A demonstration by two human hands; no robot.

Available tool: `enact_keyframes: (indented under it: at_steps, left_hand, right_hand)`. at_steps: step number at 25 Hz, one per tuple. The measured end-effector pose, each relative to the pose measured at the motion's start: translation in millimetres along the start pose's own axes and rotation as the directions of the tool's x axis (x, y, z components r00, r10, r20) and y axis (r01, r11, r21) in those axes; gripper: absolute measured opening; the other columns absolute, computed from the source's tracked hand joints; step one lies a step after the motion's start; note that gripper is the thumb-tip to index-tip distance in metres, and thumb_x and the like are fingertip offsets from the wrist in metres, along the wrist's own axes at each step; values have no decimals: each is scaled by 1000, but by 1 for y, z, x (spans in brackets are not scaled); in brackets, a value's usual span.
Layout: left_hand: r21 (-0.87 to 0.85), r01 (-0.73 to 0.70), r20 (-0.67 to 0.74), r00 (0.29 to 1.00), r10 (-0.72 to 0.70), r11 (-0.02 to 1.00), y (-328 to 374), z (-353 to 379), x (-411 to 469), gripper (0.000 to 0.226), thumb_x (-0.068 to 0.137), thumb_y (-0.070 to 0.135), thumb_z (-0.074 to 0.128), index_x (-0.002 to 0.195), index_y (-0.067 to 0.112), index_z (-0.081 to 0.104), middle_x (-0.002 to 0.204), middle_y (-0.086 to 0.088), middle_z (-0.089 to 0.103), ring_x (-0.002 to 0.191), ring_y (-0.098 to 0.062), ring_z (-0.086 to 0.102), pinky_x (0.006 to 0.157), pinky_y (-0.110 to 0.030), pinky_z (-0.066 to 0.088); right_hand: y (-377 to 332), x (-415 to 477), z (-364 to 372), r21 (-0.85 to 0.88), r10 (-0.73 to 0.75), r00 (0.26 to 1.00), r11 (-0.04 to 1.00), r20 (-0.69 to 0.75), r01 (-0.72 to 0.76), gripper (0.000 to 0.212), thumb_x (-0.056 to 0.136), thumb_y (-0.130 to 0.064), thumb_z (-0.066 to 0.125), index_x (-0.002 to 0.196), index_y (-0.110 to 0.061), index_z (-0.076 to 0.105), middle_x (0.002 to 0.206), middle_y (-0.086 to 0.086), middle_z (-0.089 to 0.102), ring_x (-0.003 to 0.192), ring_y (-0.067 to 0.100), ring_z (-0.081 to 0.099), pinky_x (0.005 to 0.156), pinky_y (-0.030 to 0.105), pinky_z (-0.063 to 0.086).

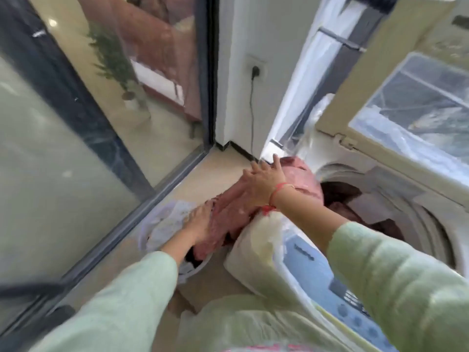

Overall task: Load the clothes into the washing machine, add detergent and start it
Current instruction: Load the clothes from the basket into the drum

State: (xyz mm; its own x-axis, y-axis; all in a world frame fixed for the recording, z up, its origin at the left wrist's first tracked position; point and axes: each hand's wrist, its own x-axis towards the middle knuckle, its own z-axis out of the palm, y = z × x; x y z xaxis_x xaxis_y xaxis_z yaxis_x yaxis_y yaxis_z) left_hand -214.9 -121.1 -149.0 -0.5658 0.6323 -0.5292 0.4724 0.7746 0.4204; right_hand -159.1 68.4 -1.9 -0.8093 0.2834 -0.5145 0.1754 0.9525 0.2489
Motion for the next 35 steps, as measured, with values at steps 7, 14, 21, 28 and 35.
enact_keyframes:
  at_steps: [7, 14, 21, 28, 35]
  left_hand:
    - [-188, 63, -163, 982, -94, 980, 26, 6, -11, 101, 79, 22, 67, 149, 24, -6, 156, -11, 3, 143, -30, 11, 112, -51, 22]
    - [-485, -421, -496, 854, 155, 767, 114, -24, -27, 32, 86, 15, 50, 111, 29, 61, 109, 1, 67, 102, -18, 62, 90, -37, 50]
    - [127, -503, -422, 753, 505, 855, 251, -48, -44, 51, 85, 21, 54, 135, 19, 41, 139, -2, 46, 131, -19, 39, 113, -51, 20]
    - [168, -465, -380, 783, 493, 869, 202, -52, -56, 65, 87, 63, 27, 141, 29, 35, 154, 3, 19, 145, -22, 6, 111, -52, -10]
    - [-670, 57, -112, 978, -177, 741, 72, -58, -8, 144, 35, 93, 58, 150, 23, 4, 156, -11, 13, 144, -26, 15, 116, -45, 18]
  right_hand:
    - [28, -37, 1, 226, -128, 903, 945, -411, 236, 31, 81, -12, 44, 98, -28, 64, 99, -3, 65, 94, 18, 62, 78, 29, 51]
    - [208, -215, 12, 854, 591, 625, 438, -510, 282, 43, 77, 9, 52, 98, -27, 65, 94, 5, 66, 84, 8, 64, 79, 28, 55]
    - [267, -238, 169, 751, 852, 375, 508, -366, -422, 50, 75, -20, 40, 120, -33, 56, 101, 19, 62, 79, 37, 59, 66, 45, 50]
    - [177, -181, 177, 533, 302, 925, 756, 232, -380, 12, 91, -15, 52, 92, -16, 64, 95, 9, 65, 96, 24, 63, 70, 17, 48]
    - [84, -47, 30, 594, 152, 944, 802, -291, 55, 112, 60, -77, 59, 148, -39, 0, 159, 4, 3, 145, 31, 6, 113, 58, 14]
